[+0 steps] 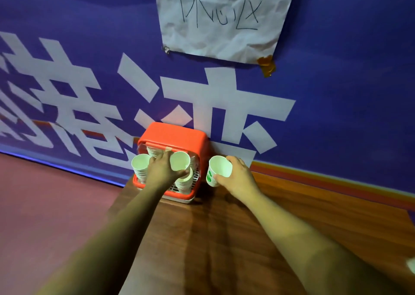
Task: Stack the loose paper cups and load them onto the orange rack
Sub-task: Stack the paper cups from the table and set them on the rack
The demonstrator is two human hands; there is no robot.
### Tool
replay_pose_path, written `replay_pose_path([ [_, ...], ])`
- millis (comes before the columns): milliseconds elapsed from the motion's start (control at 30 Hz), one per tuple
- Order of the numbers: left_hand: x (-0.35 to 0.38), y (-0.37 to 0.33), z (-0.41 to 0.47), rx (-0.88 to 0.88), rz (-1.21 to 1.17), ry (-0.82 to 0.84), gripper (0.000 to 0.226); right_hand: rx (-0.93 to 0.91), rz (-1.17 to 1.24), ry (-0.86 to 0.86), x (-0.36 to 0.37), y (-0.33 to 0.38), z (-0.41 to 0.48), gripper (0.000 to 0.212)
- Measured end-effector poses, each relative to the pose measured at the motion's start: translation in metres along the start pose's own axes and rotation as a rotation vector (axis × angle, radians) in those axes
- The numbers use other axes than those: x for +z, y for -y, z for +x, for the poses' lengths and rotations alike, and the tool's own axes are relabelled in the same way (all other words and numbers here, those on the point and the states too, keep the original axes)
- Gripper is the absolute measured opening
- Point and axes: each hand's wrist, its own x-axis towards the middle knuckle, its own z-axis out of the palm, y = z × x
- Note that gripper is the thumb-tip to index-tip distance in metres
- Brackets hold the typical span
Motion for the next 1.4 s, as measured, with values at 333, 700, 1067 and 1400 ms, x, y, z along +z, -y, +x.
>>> replay_pose_path([
  [333, 0.045, 0.026, 0.025, 0.119, 0.16, 0.099, 0.084, 0.038, 0.021, -0.027, 0.022, 0.008, 0.017, 0.071],
  [700, 0.022, 0.051, 0.019, 0.143, -0.268, 0.026, 0.025, -0.056, 0.112, 0.066, 0.068, 0.029, 0.046, 0.07],
  [1067, 0.013, 0.051, 0.02, 0.144, -0.478, 0.2, 0.052, -0.065, 0.042, 0.142, 0.118, 0.03, 0.056, 0.071],
  [1400, 0.046, 0.064, 0.031, 0.167, -0.27, 0.196, 0.054, -0.039, -0.001, 0.183, 0.144, 0.016, 0.066, 0.069],
])
